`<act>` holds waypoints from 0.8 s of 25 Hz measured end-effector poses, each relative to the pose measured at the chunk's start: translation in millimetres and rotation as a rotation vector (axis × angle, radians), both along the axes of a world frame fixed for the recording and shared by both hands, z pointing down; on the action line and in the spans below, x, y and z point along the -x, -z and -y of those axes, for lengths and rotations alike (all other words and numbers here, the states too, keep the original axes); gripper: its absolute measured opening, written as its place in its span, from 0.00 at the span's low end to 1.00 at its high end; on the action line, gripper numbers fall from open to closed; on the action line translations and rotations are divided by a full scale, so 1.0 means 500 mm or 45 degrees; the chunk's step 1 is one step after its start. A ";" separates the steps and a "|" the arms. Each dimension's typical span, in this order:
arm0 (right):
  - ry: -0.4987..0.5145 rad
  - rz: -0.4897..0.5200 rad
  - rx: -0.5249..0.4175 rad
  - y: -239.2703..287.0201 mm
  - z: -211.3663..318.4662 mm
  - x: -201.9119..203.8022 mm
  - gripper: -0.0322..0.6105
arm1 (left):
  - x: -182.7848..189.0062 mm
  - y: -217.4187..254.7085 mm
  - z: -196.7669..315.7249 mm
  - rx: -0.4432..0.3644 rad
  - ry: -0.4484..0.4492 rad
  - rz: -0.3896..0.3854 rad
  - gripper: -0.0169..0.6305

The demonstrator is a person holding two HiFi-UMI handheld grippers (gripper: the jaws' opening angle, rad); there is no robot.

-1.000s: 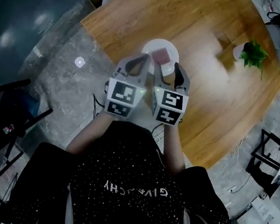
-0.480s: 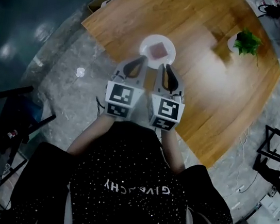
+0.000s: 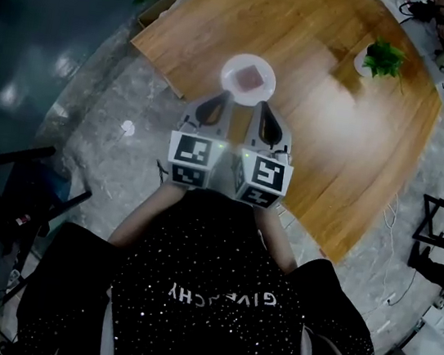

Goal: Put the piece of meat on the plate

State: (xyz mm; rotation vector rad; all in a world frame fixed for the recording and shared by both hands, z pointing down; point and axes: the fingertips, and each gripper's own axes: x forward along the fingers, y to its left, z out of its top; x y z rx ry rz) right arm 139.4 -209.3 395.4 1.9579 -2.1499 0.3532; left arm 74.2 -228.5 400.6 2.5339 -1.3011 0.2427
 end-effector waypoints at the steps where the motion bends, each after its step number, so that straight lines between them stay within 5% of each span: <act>1: -0.005 -0.002 -0.006 0.003 -0.001 -0.002 0.07 | 0.000 0.003 0.001 -0.002 0.000 0.000 0.04; 20: -0.042 -0.020 -0.066 0.026 -0.007 -0.008 0.07 | -0.011 0.009 0.006 -0.038 -0.042 -0.004 0.04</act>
